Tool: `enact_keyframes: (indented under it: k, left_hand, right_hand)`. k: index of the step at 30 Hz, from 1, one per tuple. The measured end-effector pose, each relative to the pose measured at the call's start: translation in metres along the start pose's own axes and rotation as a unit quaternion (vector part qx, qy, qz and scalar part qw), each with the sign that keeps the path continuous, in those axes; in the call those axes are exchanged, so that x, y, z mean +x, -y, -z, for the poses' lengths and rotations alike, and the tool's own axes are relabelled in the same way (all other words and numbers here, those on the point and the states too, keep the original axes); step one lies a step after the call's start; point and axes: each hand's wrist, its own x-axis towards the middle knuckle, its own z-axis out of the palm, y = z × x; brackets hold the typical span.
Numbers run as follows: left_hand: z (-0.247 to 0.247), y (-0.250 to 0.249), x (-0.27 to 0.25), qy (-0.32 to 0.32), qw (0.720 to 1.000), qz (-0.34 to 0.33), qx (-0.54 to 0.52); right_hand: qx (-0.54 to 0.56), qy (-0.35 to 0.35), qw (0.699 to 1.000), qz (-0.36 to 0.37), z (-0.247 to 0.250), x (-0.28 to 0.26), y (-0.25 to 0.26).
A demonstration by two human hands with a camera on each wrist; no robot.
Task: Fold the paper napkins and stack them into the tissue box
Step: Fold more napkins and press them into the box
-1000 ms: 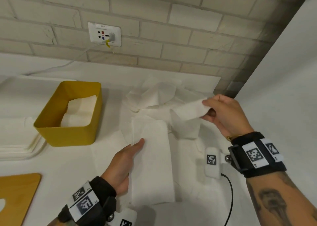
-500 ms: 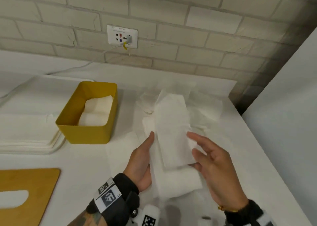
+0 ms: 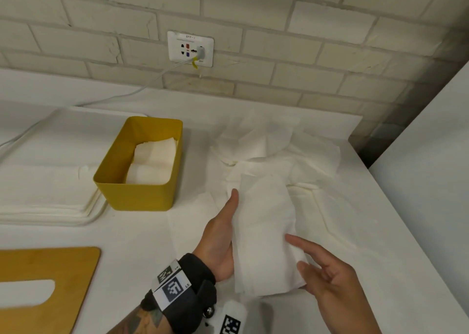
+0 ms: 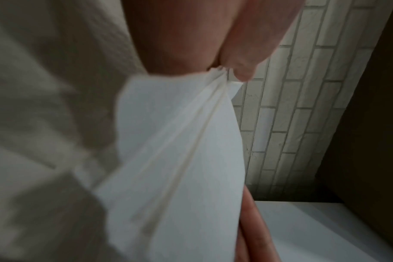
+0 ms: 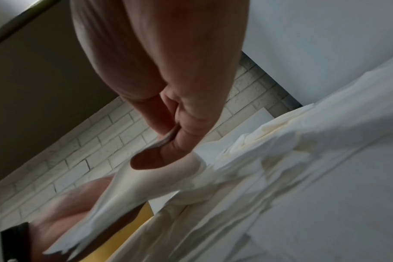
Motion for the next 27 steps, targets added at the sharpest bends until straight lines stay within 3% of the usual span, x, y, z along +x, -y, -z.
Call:
enact_keyframes:
  k: [6, 10, 16, 21, 24, 27]
  left_hand:
    - [0.003, 0.003, -0.001, -0.01, 0.997, -0.033, 0.068]
    - [0.004, 0.002, -0.006, -0.021, 0.994, -0.057, 0.088]
    - [0.003, 0.007, -0.017, 0.003, 0.989, -0.057, 0.134]
    - [0.003, 0.005, -0.025, -0.001, 0.988, -0.08, 0.131]
    - [0.004, 0.003, -0.026, -0.007, 0.98, -0.093, 0.174]
    - [0.003, 0.0, -0.025, 0.0, 0.966, -0.102, 0.238]
  right_hand:
    - [-0.07, 0.049, 0.996, 0.004, 0.006, -0.002, -0.004]
    - [0.037, -0.043, 0.997, 0.043, 0.016, 0.015, 0.024]
    - [0.002, -0.039, 0.999, 0.022, 0.01, 0.06, 0.049]
    - [0.047, -0.064, 0.997, 0.017, 0.0, 0.069, 0.044]
    - [-0.082, -0.074, 0.989, 0.094, -0.001, 0.068, 0.045]
    - [-0.255, 0.032, 0.932, 0.255, -0.003, 0.066, 0.067]
